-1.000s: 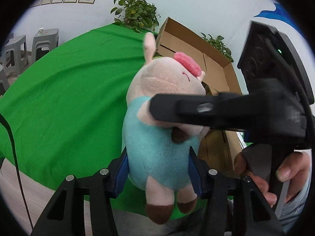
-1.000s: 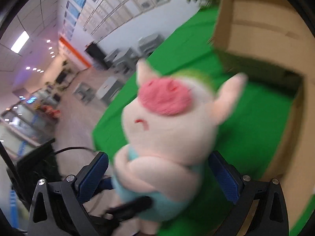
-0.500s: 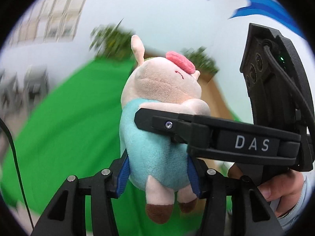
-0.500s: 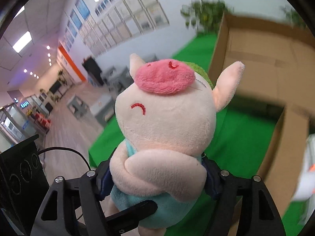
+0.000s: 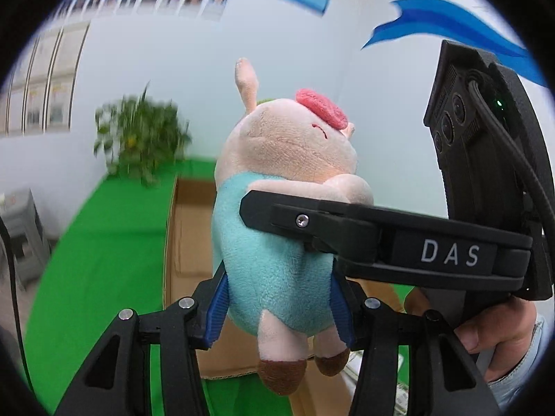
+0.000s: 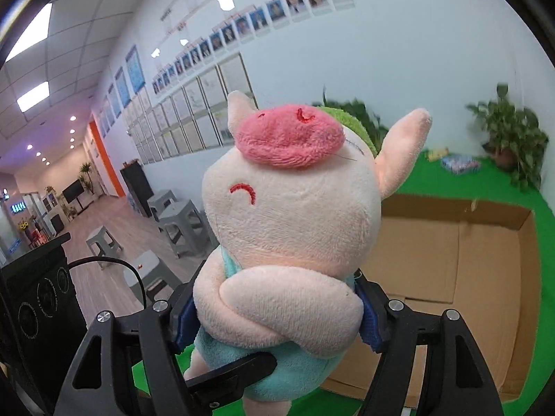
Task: Organize objects
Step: 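Carry the plush pig with the left gripper over the open cardboard box, then lower the plush pig into the box and open the left gripper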
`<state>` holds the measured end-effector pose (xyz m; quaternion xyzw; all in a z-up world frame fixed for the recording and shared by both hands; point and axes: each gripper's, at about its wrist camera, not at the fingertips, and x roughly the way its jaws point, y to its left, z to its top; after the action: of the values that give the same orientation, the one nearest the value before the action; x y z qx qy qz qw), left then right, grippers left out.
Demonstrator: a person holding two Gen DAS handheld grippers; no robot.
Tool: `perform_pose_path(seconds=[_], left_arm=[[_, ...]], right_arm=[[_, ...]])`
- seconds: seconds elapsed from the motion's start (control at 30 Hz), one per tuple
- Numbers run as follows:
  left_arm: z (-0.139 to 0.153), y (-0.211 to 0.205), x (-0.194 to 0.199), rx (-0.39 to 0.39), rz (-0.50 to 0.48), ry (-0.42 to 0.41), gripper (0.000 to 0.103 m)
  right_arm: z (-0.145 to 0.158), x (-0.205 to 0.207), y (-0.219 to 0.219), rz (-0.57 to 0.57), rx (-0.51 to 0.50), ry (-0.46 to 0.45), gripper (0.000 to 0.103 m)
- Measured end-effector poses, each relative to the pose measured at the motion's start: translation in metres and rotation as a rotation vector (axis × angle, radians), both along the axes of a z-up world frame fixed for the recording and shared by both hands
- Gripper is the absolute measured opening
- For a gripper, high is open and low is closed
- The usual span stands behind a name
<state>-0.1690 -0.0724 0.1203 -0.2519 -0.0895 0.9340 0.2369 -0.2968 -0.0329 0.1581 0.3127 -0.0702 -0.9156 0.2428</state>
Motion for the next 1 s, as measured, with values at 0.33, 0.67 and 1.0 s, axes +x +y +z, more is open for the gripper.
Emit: perform_pose_path(seconds=[0.33, 0.67, 1.0], left_arm=[[-0.112, -0.029, -0.069, 0.009, 0.025, -0.307, 0.051], [-0.117, -0.042, -0.052, -0.004, 0.086, -0.353, 0.061], [-0.123, -0.079, -0.056, 0.065, 0.079, -0.386, 0.061]], right_arm=[[-0.184, -0.13, 0.011, 0.021, -0.027, -0.286, 0.07], [-0.275, -0.177, -0.028, 0.053, -0.021, -0.407, 0.092], [-0.227, -0.133, -0.005, 0.07, -0.163, -0.323, 0.101]])
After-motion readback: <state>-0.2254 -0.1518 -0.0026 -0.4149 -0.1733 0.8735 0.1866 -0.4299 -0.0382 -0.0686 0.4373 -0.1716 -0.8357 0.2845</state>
